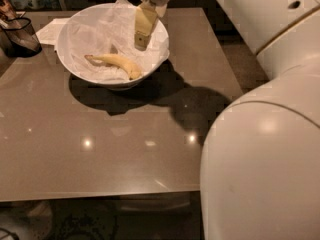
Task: Pick banana from white bowl
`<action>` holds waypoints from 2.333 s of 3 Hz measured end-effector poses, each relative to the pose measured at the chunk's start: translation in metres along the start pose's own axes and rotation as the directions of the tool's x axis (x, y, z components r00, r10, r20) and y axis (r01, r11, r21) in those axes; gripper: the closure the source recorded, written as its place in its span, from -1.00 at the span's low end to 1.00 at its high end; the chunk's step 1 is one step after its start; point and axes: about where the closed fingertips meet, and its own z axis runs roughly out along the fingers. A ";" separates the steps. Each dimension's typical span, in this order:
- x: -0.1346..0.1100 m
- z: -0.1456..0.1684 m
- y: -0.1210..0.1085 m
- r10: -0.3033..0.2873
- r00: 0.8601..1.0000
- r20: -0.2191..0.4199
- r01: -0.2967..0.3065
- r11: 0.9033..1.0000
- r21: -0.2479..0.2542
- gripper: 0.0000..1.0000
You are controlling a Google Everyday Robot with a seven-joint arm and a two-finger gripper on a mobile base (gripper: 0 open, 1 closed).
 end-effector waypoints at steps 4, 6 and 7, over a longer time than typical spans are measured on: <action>-0.082 0.030 0.043 -0.001 1.000 -0.014 0.000 0.998 -0.066 -0.54; -0.069 0.063 0.036 0.104 0.992 -0.071 -0.111 0.987 -0.112 -0.56; -0.055 0.074 0.039 0.141 0.985 -0.100 -0.154 0.978 -0.139 -0.54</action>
Offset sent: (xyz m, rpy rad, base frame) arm -0.0610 0.0552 -0.0061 -0.0983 0.1646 0.0563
